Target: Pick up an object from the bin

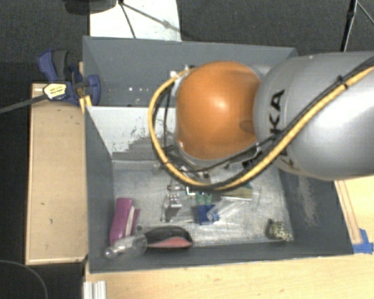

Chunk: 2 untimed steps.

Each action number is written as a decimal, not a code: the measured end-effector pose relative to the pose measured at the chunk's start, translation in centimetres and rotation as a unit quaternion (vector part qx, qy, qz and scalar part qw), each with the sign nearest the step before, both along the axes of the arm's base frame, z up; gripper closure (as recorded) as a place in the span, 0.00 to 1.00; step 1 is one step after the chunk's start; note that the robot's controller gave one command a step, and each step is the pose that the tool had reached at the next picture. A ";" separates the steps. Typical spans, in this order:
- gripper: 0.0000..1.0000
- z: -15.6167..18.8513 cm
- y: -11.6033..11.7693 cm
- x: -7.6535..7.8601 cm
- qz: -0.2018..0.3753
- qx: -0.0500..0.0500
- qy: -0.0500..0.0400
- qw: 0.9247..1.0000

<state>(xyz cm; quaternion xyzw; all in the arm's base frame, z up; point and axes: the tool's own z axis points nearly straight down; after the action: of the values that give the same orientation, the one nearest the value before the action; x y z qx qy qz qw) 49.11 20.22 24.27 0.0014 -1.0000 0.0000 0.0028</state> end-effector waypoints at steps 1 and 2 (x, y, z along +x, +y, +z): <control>0.00 -14.8 -11.2 2.4 0.181 0.000 -0.001 0.984; 1.00 -14.5 -10.9 2.5 0.179 0.001 -0.003 0.984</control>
Offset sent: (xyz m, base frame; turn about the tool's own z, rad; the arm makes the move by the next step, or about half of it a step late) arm 0.0247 -0.1094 -0.1456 -0.3675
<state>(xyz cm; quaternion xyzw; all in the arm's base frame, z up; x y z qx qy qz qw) 51.61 9.31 9.73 0.1800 -0.9837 -0.0006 -0.0001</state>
